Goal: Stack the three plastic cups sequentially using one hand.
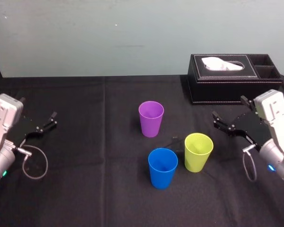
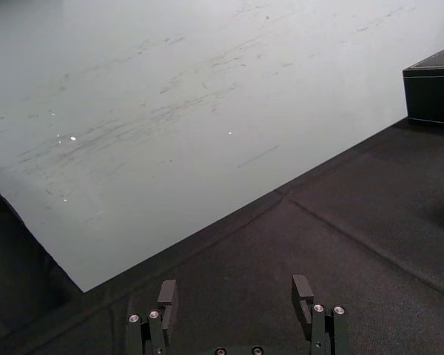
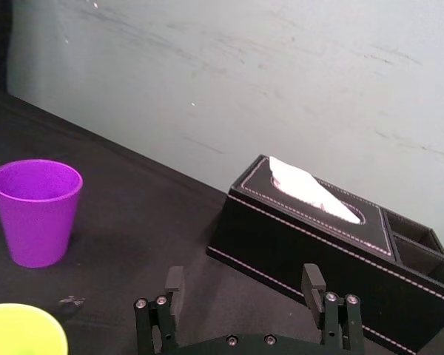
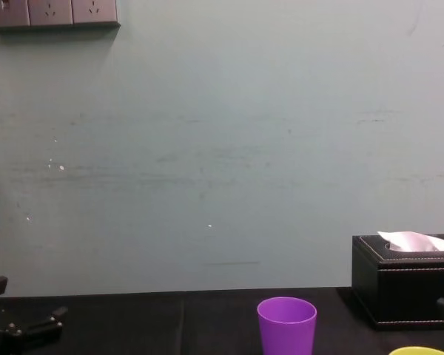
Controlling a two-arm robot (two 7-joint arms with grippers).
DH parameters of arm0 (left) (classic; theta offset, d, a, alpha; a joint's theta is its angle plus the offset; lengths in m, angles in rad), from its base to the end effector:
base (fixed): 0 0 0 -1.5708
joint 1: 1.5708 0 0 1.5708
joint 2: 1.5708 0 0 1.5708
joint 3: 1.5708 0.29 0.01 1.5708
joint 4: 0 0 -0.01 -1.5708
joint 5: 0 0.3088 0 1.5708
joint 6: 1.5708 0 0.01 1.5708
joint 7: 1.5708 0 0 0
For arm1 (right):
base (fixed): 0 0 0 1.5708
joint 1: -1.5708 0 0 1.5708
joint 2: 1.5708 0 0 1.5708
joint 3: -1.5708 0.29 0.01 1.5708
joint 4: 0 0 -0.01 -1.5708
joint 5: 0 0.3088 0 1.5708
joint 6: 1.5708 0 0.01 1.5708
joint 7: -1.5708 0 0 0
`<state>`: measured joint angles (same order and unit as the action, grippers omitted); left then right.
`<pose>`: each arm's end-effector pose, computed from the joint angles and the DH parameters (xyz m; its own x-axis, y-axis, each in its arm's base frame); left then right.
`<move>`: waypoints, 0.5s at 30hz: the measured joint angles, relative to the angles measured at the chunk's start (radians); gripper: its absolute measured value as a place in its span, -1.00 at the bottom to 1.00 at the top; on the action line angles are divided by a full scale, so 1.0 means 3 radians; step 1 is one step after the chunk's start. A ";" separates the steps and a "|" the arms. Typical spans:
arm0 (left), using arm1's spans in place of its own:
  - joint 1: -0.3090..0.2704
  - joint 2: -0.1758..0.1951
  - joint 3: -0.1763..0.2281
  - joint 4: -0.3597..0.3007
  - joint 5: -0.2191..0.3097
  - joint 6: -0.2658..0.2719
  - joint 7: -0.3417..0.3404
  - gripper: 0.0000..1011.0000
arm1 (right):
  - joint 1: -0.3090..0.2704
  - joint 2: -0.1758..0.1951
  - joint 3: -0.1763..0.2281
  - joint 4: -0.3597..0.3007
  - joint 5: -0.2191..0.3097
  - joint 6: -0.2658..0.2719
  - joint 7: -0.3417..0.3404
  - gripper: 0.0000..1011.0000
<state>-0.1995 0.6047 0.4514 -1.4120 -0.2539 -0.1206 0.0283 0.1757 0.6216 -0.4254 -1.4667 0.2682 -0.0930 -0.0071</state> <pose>0.3581 0.0827 -0.3023 0.2923 0.8803 0.3737 -0.9552 0.2873 0.0702 0.3534 -0.0842 -0.2910 0.3073 -0.8789 0.3648 0.9504 0.3025 -0.0717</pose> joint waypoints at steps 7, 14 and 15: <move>0.0000 0.0000 0.0000 0.0000 0.0000 0.0000 0.0000 1.00 | -0.0174 0.0149 0.0182 -0.0283 0.0134 0.0082 0.0143 0.99; 0.0000 0.0000 0.0000 0.0000 0.0000 0.0000 0.0000 1.00 | -0.0351 0.0321 0.0374 -0.0505 0.0298 0.0150 0.0329 0.99; 0.0000 0.0000 0.0000 0.0000 0.0000 0.0000 0.0000 1.00 | -0.0369 0.0340 0.0392 -0.0528 0.0317 0.0161 0.0359 0.99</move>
<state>-0.1995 0.6047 0.4514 -1.4120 -0.2539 -0.1205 0.0283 0.0652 0.7237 -0.3078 -1.6251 0.3632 -0.0448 0.1005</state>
